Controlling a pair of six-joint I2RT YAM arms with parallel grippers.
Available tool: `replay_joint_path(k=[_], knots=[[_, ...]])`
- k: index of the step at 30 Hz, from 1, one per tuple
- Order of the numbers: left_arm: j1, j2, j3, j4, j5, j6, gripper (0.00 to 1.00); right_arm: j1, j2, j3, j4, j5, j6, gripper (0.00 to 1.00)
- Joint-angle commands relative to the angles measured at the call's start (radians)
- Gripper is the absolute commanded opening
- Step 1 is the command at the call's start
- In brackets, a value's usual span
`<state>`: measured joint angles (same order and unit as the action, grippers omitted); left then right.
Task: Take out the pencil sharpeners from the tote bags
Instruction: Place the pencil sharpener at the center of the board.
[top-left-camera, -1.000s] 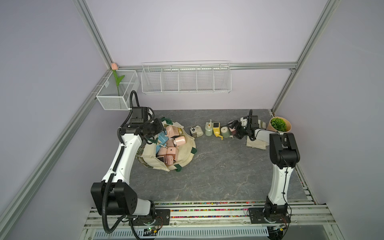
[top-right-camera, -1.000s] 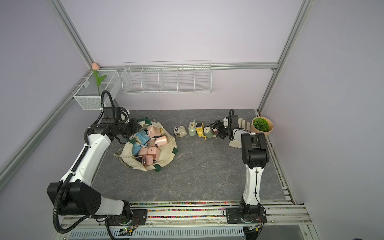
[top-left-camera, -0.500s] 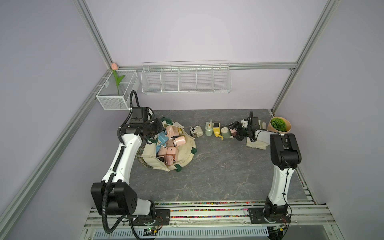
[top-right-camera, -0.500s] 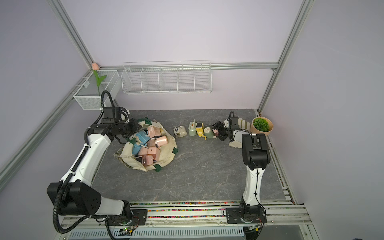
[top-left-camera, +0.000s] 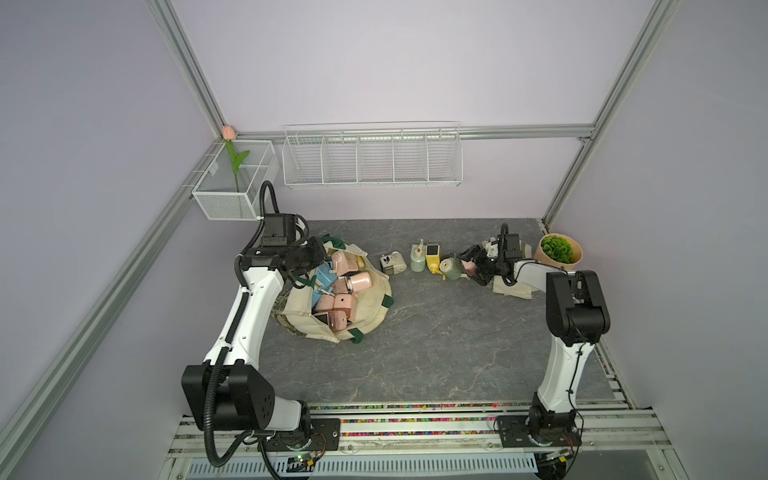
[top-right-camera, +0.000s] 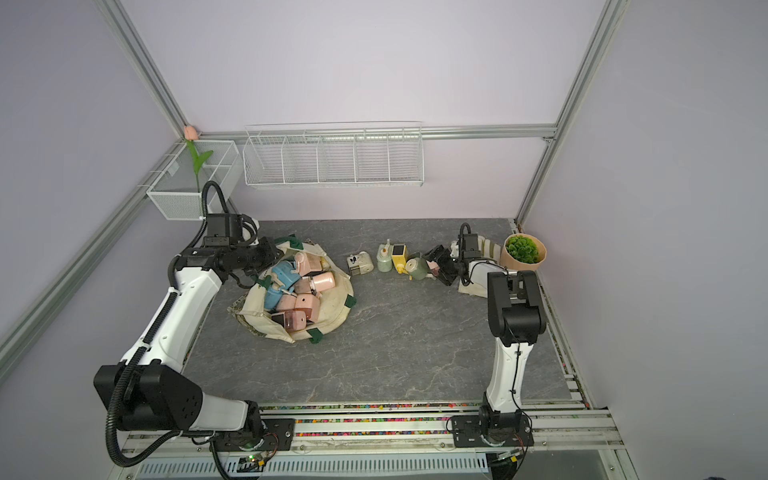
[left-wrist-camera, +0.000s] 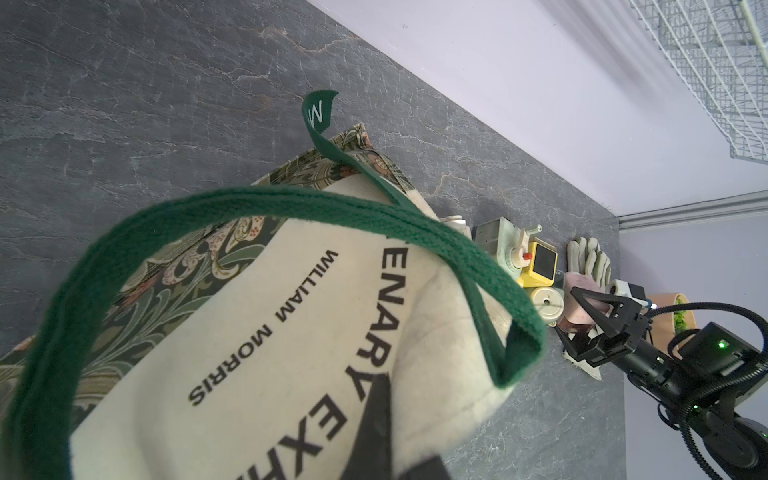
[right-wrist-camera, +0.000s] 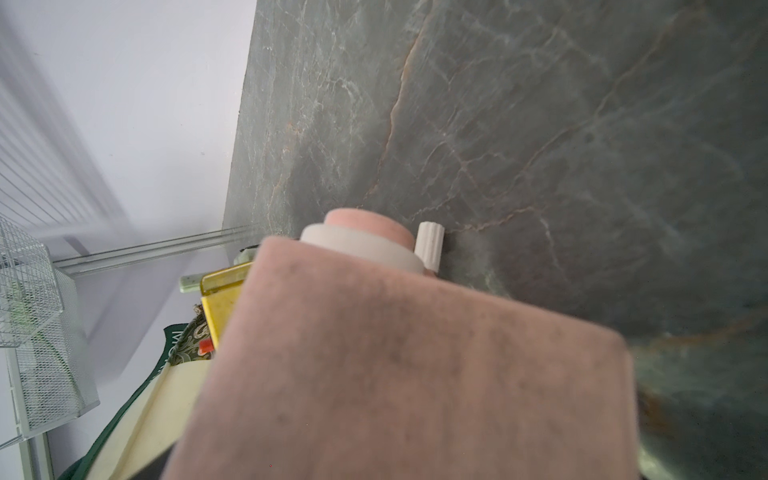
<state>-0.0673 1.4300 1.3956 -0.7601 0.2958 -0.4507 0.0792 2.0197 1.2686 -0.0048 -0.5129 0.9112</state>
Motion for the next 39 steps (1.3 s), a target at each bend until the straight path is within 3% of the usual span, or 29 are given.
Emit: replay_joint_path(k=[1, 14, 17, 22, 26, 31, 35, 39], knots=[[0.0, -0.024, -0.003, -0.016, 0.025, 0.0, 0.0, 0.0, -0.064, -0.02, -0.024, 0.004, -0.018, 0.9], [0.0, -0.021, -0.003, -0.016, 0.023, 0.001, 0.0, 0.024, -0.081, 0.012, -0.083, 0.065, -0.083, 0.9], [0.0, -0.02, -0.003, -0.017, 0.022, 0.0, 0.0, 0.037, -0.056, 0.081, -0.172, 0.114, -0.149, 0.9], [0.0, -0.019, -0.001, -0.018, 0.023, 0.0, 0.0, 0.098, -0.029, 0.21, -0.372, 0.331, -0.294, 0.9], [0.0, -0.018, -0.003, -0.016, 0.022, 0.001, 0.0, 0.143, 0.005, 0.266, -0.424, 0.409, -0.342, 0.9], [0.0, -0.02, -0.003, -0.018, 0.022, 0.001, 0.0, 0.148, 0.041, 0.279, -0.404, 0.408, -0.358, 0.9], [0.0, -0.018, -0.001, -0.018, 0.024, 0.001, 0.0, 0.133, 0.042, 0.259, -0.357, 0.307, -0.353, 0.9], [-0.001, -0.02, -0.001, -0.018, 0.024, 0.002, 0.0, 0.133, 0.0, 0.228, -0.348, 0.326, -0.356, 0.9]])
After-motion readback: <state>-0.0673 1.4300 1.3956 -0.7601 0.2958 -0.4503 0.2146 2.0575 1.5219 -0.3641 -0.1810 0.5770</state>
